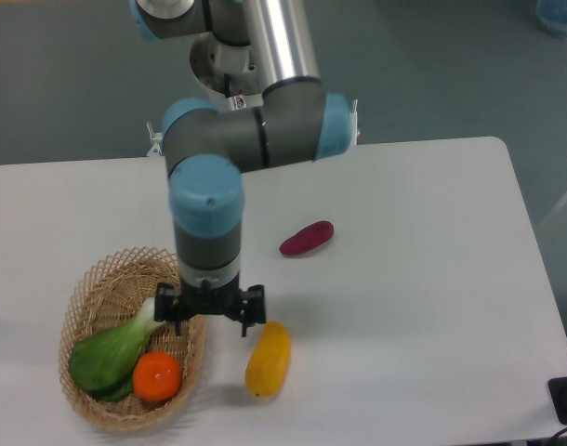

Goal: Pick up the orange from the basket
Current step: 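Move the gripper over the basket and lower it onto the orange, then close the gripper around the orange inside the basket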

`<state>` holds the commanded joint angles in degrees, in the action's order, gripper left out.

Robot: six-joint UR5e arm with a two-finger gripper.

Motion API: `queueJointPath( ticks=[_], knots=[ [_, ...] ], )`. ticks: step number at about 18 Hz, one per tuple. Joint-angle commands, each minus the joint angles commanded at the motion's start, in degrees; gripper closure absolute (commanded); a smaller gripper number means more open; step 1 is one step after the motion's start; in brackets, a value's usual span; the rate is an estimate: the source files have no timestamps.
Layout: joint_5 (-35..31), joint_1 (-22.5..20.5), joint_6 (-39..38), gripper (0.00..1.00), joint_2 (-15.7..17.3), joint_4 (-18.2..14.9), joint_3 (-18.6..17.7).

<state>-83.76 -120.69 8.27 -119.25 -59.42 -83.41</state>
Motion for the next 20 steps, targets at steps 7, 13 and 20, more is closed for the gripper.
queueJointPath(
  ticks=[7,13,20],
  knots=[
    [-0.8,4.8,-3.7,0.00,-4.3,5.3,0.7],
    [-3.9,5.2,-3.8,0.00,-6.0,5.9,0.9],
    [-4.0,5.2,-3.7,0.00,-7.6,6.3,1.0]
  ],
)
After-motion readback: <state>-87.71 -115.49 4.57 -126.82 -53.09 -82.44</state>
